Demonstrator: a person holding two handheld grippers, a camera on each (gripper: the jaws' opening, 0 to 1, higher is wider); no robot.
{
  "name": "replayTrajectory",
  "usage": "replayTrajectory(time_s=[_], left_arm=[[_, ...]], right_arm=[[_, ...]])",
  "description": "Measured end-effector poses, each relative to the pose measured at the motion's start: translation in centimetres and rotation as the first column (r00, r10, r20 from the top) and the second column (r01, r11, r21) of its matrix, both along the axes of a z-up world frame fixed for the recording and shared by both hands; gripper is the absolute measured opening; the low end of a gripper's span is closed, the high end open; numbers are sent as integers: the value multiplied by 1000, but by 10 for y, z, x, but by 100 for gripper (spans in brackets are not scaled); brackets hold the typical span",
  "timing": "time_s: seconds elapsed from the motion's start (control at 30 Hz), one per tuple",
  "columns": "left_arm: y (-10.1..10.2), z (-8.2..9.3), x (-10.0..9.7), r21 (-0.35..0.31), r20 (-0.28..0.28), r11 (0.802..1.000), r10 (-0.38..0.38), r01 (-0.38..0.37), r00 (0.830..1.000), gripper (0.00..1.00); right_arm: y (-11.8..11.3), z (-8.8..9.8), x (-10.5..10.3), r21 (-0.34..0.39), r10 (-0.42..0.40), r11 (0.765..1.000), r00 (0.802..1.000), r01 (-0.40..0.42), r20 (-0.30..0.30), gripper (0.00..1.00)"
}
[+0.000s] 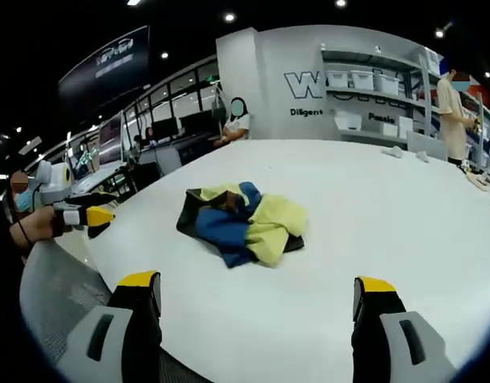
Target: Fold the garment on the visible template until the final outline fits inside the template.
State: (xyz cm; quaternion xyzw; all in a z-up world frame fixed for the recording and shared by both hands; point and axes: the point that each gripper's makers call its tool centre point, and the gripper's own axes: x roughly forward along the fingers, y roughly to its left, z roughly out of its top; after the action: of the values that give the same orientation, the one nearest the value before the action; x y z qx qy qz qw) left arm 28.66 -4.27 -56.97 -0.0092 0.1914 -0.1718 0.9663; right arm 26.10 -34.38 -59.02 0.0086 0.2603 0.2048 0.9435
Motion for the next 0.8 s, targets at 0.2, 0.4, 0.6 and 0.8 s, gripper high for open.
replayTrajectory(time_s=[0.2,0.4,0.6,0.8], left_arm=[[1,-1,0,-1,-3,1000,2,-2,1000,97],[0,-1,-1,-1,-8,1000,-1,1,1000,97],[1,-2,0,-10,-13,1000,5,-5,1000,96],[1,-4,0,-6,-19,1000,4,-4,1000,96]], right_arm=[[0,0,0,11,-5,1000,1000,5,-4,99],[0,-1,0,7,2,1000,1000,-2,-7,99],[5,-3,-2,3,34,999,999,-34,-15,99],[5,-5,-2,0,43,999,999,-43,-19,99]])
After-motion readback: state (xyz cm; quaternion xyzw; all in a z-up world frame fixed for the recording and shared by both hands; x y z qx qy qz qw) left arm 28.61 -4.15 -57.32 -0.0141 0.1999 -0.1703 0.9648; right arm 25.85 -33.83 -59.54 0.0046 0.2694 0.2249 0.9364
